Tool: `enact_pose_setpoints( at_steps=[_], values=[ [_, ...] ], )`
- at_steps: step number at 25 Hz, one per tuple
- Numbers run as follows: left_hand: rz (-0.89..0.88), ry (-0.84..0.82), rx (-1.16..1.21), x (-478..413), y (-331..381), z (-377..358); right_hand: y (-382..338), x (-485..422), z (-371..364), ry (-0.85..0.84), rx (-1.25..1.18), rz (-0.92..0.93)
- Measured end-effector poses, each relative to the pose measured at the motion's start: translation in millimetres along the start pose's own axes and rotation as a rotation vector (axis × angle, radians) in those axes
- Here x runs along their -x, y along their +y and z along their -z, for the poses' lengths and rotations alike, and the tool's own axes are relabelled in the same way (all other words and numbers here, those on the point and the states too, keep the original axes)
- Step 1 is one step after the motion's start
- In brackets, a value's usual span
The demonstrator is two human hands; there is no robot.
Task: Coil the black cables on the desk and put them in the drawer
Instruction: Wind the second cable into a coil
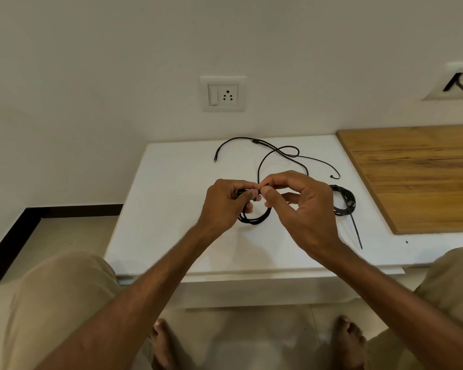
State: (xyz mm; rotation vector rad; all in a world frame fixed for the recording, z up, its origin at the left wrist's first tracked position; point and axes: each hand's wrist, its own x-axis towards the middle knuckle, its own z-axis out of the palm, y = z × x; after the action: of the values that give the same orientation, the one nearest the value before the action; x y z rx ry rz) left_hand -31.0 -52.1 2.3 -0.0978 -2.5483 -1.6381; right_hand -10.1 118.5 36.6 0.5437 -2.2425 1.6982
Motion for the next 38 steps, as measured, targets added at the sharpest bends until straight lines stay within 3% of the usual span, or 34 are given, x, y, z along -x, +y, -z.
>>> enact_pose_setpoints(
  at_steps=[5, 10, 14, 18, 27, 33, 38],
  values=[
    [0.052, -0.072, 0.112, 0, -5, -5, 7, -7, 5, -0.002, -0.017, 0.013],
    [0.059, -0.086, 0.137, 0, -6, -3, 46, -8, 5, -0.211, 0.343, -0.12],
    [0.07, -0.113, 0.13, -1, -7, -3, 53, -13, 8, -0.285, 0.184, -0.234],
    [0.08, -0.042, 0.055, 0, -4, -6, 51, -14, 8, -0.263, 0.195, -0.198],
    [-0.102, 0.077, -0.167, 9, 6, -9, 53, -13, 4, -0.233, 0.273, -0.149],
    [-0.088, 0.047, -0.159, 6, 5, -4, 54, -12, 3, -0.294, 0.3, -0.136],
    [-0.356, 0.12, -0.309, 9, 4, -4, 59, -13, 1, -0.294, 0.32, -0.118]
  ],
)
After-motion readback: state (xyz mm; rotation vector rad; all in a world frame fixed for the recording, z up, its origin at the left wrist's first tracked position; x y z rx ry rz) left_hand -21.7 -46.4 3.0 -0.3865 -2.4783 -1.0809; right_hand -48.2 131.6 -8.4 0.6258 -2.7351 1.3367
